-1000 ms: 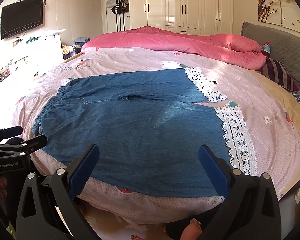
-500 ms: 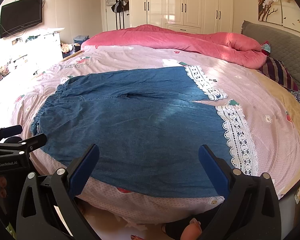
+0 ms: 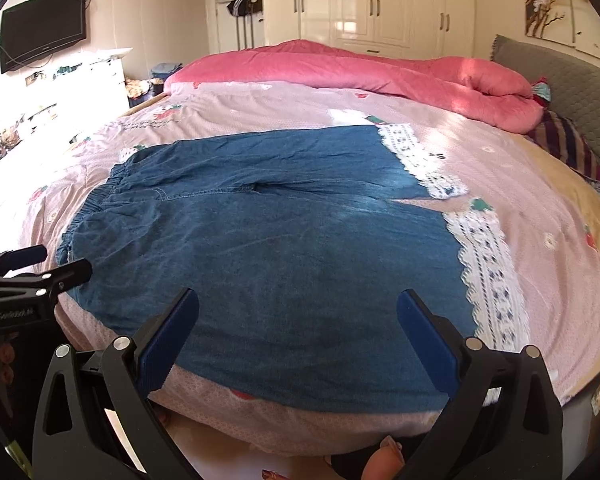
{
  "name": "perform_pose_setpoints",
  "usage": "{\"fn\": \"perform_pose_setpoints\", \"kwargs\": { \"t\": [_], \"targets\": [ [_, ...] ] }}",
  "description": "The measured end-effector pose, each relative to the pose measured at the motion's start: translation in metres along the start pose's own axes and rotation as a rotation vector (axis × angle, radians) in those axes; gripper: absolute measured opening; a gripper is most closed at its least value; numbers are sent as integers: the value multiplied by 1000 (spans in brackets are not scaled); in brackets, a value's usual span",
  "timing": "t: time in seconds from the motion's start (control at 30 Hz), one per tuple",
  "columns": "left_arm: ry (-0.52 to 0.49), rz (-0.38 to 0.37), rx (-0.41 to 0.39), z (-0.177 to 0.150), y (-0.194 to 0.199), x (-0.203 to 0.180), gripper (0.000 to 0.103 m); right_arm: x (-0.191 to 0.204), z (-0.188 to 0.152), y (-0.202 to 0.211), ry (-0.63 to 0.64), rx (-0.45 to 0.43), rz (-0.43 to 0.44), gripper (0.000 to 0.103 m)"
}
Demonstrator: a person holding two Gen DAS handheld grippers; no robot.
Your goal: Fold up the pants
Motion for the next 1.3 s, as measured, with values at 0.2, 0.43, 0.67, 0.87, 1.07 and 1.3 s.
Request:
{"fn": "perform_pose_setpoints", "kwargs": {
  "t": [0.2, 0.43, 0.67, 0.87, 1.07, 1.3],
  "targets": [
    [49, 64, -11, 37, -30, 32, 94, -1, 34, -31, 45, 41, 53, 99],
    [36, 128, 2, 87, -80, 61, 94, -3, 75, -81, 86, 94, 107, 99],
    [-3, 123, 28, 120, -121, 61, 94, -6, 118, -134, 142, 135, 138, 99],
    [-22, 33, 42, 145, -150, 52, 94, -6, 147, -184, 130, 199, 194, 99],
    [-79, -39, 23, 164, -168, 42, 56, -12, 176, -224, 231, 231, 163, 99],
    [-144, -79, 33, 158, -184, 36, 5, 3, 194, -261, 391, 293, 166, 99]
  ]
}}
Point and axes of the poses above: each gripper's, at about its wrist camera, not at the fingertips, and y roughly against the way its jaws point, x to its left, z to its top, the point moved 6 cm from there along -y, roughly the way its jaws point, and after that the axes turned 12 degrees about z, right-handed, at the moved point
